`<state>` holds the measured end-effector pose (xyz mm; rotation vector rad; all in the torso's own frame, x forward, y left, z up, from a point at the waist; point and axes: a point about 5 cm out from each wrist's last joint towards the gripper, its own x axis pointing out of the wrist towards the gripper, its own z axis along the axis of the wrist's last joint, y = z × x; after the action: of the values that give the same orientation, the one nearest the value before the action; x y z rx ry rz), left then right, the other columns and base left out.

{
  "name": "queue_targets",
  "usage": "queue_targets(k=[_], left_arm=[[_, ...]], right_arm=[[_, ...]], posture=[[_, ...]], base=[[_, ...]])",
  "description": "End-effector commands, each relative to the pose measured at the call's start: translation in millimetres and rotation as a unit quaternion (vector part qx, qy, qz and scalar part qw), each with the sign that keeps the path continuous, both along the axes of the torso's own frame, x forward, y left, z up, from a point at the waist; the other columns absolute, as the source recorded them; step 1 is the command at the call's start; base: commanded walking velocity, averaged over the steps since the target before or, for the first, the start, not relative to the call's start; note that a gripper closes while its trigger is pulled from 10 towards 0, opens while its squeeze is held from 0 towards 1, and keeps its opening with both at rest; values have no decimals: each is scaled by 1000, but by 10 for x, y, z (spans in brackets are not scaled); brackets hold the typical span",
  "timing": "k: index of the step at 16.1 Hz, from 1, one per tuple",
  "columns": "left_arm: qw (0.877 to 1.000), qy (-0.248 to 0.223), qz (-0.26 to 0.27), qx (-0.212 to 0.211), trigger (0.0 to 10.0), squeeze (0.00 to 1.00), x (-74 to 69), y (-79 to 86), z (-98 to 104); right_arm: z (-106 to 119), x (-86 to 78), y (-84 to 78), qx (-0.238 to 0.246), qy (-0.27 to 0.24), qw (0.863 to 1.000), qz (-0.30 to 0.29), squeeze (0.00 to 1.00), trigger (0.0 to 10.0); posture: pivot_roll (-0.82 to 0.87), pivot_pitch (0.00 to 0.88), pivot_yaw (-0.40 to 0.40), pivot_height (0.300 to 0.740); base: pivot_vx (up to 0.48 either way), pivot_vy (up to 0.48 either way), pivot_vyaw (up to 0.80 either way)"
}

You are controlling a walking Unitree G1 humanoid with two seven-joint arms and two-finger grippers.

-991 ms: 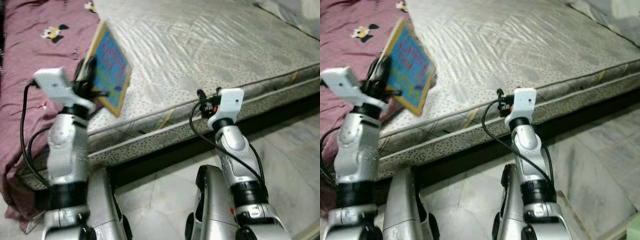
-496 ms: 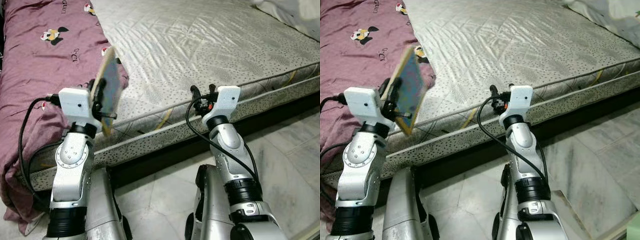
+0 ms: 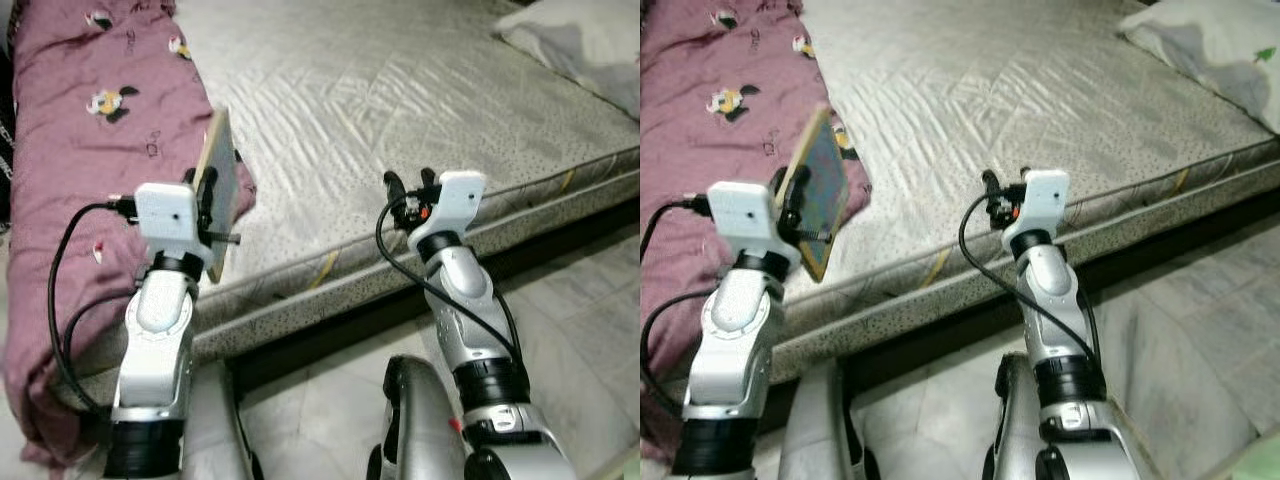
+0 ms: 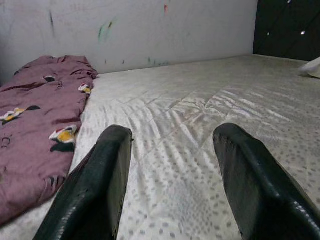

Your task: Clean up the room

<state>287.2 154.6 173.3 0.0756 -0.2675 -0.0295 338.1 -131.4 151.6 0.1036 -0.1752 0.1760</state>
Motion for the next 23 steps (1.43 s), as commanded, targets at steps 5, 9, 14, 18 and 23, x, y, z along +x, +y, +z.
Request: queue_targets(k=[5, 9, 14, 18, 23], left_arm=[[1000, -30, 3, -3, 10000, 0, 31, -65, 227], [1000, 2, -2, 4, 10000, 0, 34, -30, 83], [1000, 14, 9, 21, 10000, 0, 70, 15, 19], [999, 30, 18, 30, 10000, 0, 77, 10, -58], [999, 37, 15, 34, 10000, 0, 91, 33, -100]], right_arm=[[74, 20, -45, 1, -9, 1000, -3, 0, 10000], [74, 24, -33, 0, -11, 1000, -6, 0, 10000], [73, 17, -17, 0, -14, 1000, -10, 0, 10000], [40, 0, -63, -8, -11, 1000, -20, 0, 10000], [48, -7, -25, -19, -14, 1000, -18, 0, 10000]], posture=[[-36, 0, 8, 662], [-38, 0, 18, 707], [-40, 0, 23, 740], [-39, 0, 23, 740], [-39, 0, 13, 740]], base=[[0, 0, 0], [0, 0, 0], [0, 0, 0], [0, 0, 0], [0, 0, 0]])
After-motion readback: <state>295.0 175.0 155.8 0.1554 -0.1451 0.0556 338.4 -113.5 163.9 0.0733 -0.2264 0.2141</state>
